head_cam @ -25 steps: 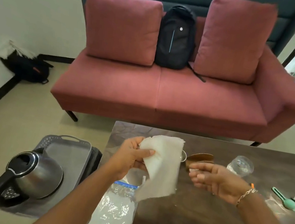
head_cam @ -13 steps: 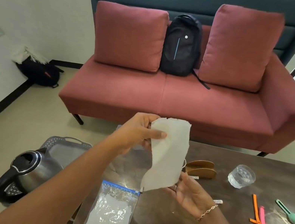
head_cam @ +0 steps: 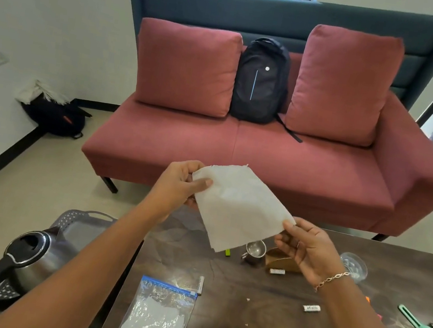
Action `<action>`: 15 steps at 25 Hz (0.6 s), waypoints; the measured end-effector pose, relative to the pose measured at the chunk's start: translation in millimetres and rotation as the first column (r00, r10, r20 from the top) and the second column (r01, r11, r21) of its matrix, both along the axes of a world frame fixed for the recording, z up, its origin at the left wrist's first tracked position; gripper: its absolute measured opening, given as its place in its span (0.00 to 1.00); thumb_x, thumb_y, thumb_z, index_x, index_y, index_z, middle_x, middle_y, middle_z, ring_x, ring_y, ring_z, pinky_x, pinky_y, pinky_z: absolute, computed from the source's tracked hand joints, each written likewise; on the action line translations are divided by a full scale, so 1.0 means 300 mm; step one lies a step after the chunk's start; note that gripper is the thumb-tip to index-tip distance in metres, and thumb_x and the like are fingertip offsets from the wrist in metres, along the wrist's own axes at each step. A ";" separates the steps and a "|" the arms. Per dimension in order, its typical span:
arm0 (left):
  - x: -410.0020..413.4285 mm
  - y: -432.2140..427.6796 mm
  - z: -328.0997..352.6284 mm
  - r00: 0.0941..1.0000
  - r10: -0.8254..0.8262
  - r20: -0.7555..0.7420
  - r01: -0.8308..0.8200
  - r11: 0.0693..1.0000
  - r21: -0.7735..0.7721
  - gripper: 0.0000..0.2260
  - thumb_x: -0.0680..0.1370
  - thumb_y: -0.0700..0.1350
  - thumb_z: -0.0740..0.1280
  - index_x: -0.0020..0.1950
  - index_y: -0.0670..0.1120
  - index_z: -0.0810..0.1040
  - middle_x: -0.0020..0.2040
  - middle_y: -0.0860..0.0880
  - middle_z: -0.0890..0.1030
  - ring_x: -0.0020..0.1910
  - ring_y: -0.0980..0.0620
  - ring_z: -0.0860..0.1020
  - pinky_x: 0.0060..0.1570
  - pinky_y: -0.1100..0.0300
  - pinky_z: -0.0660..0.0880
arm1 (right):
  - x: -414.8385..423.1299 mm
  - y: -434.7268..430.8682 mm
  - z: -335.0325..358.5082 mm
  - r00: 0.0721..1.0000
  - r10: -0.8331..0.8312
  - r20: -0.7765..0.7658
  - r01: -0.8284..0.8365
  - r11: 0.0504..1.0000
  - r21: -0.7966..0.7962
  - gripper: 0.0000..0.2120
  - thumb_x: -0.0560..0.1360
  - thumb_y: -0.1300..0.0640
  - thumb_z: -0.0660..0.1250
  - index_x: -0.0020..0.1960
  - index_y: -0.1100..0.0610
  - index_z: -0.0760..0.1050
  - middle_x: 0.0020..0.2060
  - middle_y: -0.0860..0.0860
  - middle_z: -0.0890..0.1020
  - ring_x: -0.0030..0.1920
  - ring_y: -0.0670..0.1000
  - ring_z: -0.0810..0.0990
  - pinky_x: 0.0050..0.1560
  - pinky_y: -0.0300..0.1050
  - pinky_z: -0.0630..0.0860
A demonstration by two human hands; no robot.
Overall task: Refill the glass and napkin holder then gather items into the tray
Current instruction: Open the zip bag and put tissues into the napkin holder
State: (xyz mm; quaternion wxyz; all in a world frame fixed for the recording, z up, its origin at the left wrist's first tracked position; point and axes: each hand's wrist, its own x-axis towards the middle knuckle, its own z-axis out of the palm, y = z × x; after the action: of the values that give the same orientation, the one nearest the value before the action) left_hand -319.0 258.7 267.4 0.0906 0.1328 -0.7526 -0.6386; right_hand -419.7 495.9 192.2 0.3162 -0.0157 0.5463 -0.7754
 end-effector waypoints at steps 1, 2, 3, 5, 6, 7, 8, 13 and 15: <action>-0.002 0.003 0.004 1.000 -0.007 -0.019 0.007 1.000 -0.005 0.05 0.76 0.35 0.63 0.44 0.43 0.77 0.38 0.46 0.81 0.32 0.56 0.81 0.25 0.66 0.75 | -0.011 0.003 0.012 0.999 -0.003 -0.054 0.004 1.000 0.021 0.03 0.72 0.66 0.64 0.45 0.63 0.76 0.28 0.53 0.81 0.27 0.46 0.80 0.30 0.37 0.80; -0.006 0.005 0.009 0.999 -0.011 -0.041 0.010 1.000 -0.015 0.06 0.76 0.35 0.63 0.44 0.44 0.76 0.38 0.46 0.81 0.32 0.57 0.81 0.26 0.66 0.76 | -0.016 0.004 0.031 0.994 -0.013 -0.111 0.016 0.999 0.029 0.05 0.70 0.62 0.68 0.45 0.62 0.76 0.29 0.54 0.81 0.27 0.46 0.80 0.29 0.37 0.79; -0.011 0.008 0.013 0.997 -0.010 -0.072 0.008 1.000 -0.026 0.06 0.77 0.35 0.63 0.44 0.45 0.75 0.38 0.46 0.81 0.33 0.57 0.81 0.26 0.65 0.76 | -0.021 0.008 0.047 0.983 -0.025 -0.182 0.030 0.999 0.025 0.13 0.64 0.57 0.74 0.45 0.61 0.76 0.29 0.54 0.81 0.26 0.46 0.80 0.28 0.37 0.79; -0.019 0.010 0.021 0.989 0.005 -0.148 -0.010 0.999 -0.031 0.08 0.77 0.34 0.62 0.43 0.47 0.74 0.38 0.46 0.79 0.32 0.55 0.80 0.26 0.63 0.78 | -0.036 0.016 0.076 0.949 -0.062 -0.310 0.073 0.997 0.025 0.27 0.51 0.46 0.80 0.44 0.58 0.77 0.29 0.53 0.82 0.27 0.48 0.80 0.28 0.38 0.79; -0.022 0.011 0.026 0.982 0.011 -0.187 -0.017 0.999 -0.029 0.09 0.77 0.33 0.62 0.42 0.47 0.73 0.36 0.47 0.79 0.31 0.55 0.80 0.26 0.63 0.78 | -0.041 0.018 0.093 0.928 -0.088 -0.362 0.094 0.996 0.000 0.29 0.48 0.44 0.81 0.43 0.58 0.77 0.29 0.53 0.82 0.27 0.48 0.80 0.29 0.38 0.79; -0.026 0.009 0.029 0.975 0.015 -0.221 -0.022 0.999 -0.030 0.10 0.77 0.32 0.61 0.41 0.46 0.73 0.33 0.49 0.79 0.30 0.55 0.79 0.26 0.63 0.78 | -0.051 0.022 0.101 0.906 -0.101 -0.412 0.096 0.995 -0.033 0.27 0.49 0.44 0.81 0.41 0.57 0.77 0.29 0.52 0.82 0.27 0.48 0.80 0.30 0.39 0.79; -0.030 0.005 0.032 0.969 0.012 -0.247 -0.023 0.999 -0.041 0.12 0.76 0.30 0.60 0.40 0.46 0.73 0.31 0.51 0.78 0.30 0.54 0.79 0.26 0.63 0.78 | -0.057 0.026 0.114 0.890 -0.109 -0.443 0.094 0.994 -0.055 0.25 0.51 0.44 0.80 0.40 0.57 0.78 0.29 0.52 0.82 0.28 0.48 0.81 0.31 0.39 0.80; -0.045 -0.013 0.063 0.954 -0.011 -0.299 -0.006 0.998 -0.058 0.20 0.72 0.22 0.55 0.31 0.43 0.74 0.32 0.52 0.78 0.31 0.54 0.78 0.29 0.65 0.78 | -0.080 0.040 0.161 0.807 -0.111 -0.580 0.082 0.994 -0.076 0.06 0.63 0.53 0.73 0.37 0.56 0.82 0.33 0.51 0.84 0.34 0.50 0.83 0.38 0.40 0.81; -0.047 -0.021 0.073 0.956 -0.030 -0.293 0.013 0.998 -0.061 0.18 0.72 0.22 0.55 0.32 0.40 0.75 0.37 0.46 0.80 0.35 0.52 0.80 0.31 0.64 0.79 | -0.092 0.047 0.176 0.800 -0.111 -0.589 0.101 0.994 -0.049 0.11 0.72 0.67 0.65 0.36 0.58 0.83 0.34 0.52 0.85 0.36 0.50 0.83 0.39 0.41 0.82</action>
State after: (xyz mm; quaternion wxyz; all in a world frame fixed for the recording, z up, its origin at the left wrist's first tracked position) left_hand -333.0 252.4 289.4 0.1984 0.0257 -0.7505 -0.6299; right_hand -447.2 509.9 244.9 0.0868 -0.2279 0.6118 -0.7525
